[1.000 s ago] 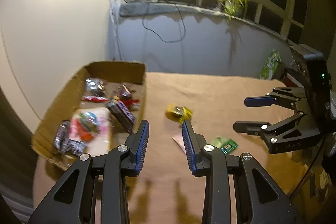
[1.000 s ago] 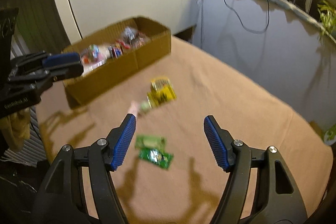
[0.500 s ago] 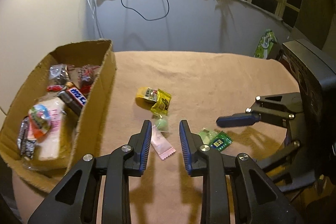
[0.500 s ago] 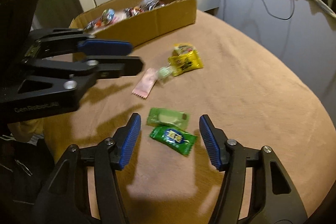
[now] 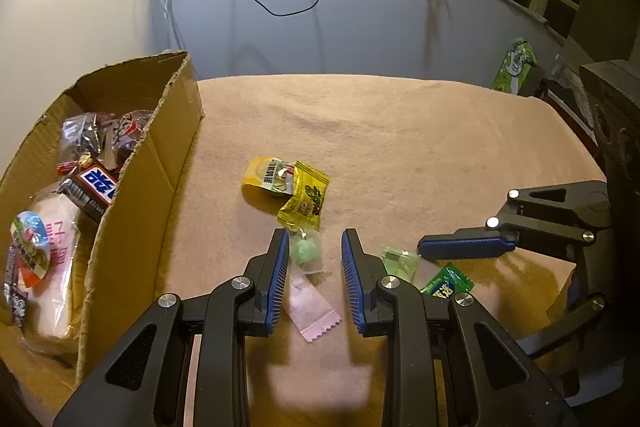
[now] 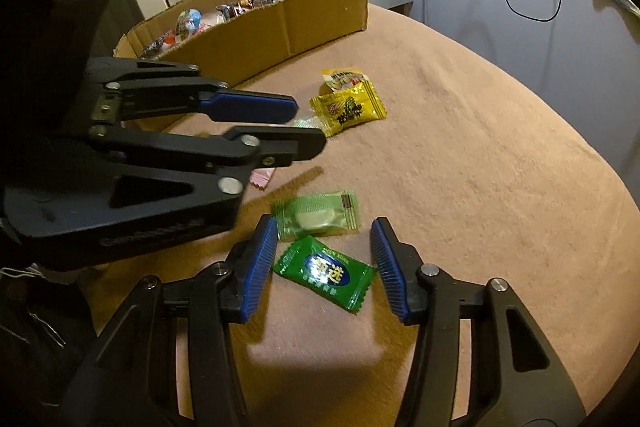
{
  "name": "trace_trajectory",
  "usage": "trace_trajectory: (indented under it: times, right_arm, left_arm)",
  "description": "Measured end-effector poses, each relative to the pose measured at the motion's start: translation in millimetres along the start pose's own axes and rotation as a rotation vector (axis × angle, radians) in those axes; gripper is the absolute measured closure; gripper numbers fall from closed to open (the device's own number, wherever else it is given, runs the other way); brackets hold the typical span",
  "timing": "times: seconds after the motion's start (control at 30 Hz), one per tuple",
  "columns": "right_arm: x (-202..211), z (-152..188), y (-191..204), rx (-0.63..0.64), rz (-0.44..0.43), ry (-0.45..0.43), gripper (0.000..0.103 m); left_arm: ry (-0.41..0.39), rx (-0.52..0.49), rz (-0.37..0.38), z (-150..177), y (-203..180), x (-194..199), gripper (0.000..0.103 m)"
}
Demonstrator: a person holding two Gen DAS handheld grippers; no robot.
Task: Organize snacks
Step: 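Grasp the green candy with the left tool while the right tool grasps a light-green candy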
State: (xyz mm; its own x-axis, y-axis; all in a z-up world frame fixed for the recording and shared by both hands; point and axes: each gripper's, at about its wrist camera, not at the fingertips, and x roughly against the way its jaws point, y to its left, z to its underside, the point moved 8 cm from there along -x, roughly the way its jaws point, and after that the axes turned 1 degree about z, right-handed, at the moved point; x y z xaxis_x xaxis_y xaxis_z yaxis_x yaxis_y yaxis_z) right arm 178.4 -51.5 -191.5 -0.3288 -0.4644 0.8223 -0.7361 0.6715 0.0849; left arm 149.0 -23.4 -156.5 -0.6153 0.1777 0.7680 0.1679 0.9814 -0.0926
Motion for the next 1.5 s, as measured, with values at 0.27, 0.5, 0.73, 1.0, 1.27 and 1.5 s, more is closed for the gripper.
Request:
trace_trajectory:
  times: [0.27,0.5,0.73,1.0,1.27,1.5]
  right_arm:
    - [-9,-8,2,0.029,0.008,0.005,0.051]
    - [-7,-9,-4,0.011,0.015,0.003,0.076]
    - [-6,-9,-8,-0.001,0.023,0.012,0.092]
    - [-1,-7,-3,0.007,0.019,0.007,0.057]
    - [-14,-8,10,0.092,0.064,0.040,0.071]
    - [-12,-8,11,0.085,0.067,0.040,0.075]
  left_arm:
    - [0.025,-0.007,0.003,3,1,-9,0.078]
    - [0.022,-0.014,0.009,3,3,-11,0.088]
    - [0.002,-0.015,0.007,2,2,-4,0.088]
    - [-0.037,0.017,-0.005,-2,11,12,0.088]
    - [-0.060,0.024,-0.005,-2,15,23,0.088]
    - [-0.081,0.031,0.001,-3,16,29,0.088]
